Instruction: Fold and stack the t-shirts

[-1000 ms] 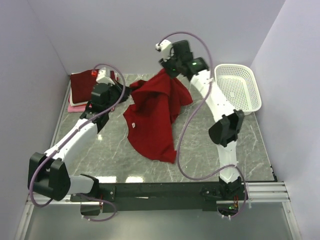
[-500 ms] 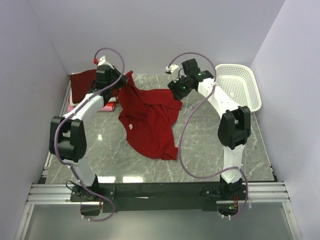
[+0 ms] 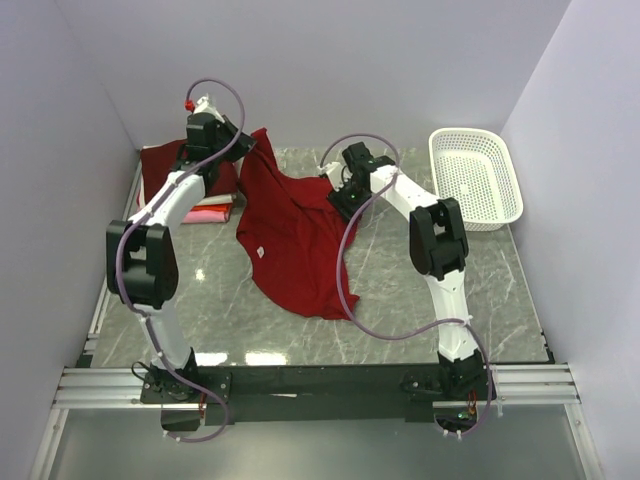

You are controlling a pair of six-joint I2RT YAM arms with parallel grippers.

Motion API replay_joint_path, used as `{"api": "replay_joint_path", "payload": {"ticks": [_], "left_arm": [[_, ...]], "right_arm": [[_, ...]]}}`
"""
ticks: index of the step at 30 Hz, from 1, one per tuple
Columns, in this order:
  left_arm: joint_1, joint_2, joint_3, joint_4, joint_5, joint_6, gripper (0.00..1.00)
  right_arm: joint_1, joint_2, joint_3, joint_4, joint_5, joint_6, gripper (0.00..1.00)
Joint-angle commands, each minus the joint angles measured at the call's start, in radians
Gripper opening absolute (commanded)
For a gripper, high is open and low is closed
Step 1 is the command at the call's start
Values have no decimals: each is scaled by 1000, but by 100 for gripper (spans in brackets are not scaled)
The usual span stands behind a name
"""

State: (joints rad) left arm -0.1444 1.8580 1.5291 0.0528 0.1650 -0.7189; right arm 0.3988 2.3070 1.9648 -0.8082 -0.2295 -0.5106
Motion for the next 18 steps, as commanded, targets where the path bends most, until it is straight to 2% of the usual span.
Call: {"api": "replay_joint_path", "payload": {"ticks": [1,3,6,9,10,12,13,15,18], "left_arm": [[17,50,84,7,82,-11,0],[22,75,104,2,102,-17,1],[22,75,138,-25,116,5,12],[22,35,137,-45,99,54,18],[22,21,128,-50,93,68,25],[22,-32,112,-86,73,111,32],[22,-57,85,-93,65,127,39],[20,-153,30,-90,56,160,46],[9,-327,-185,-61,70,193,61]], "right_arm": [[12,23,74,12,129,7,56],[21,45,86,18,168,12,53],[21,63,109,21,188,21,42],[23,39,77,49,193,21,27],[23,29,72,52,193,18,16],[21,14,66,58,188,21,2],[21,-12,49,64,188,21,0],[18,-44,22,92,191,18,0],[9,-113,-24,101,170,24,0]]}}
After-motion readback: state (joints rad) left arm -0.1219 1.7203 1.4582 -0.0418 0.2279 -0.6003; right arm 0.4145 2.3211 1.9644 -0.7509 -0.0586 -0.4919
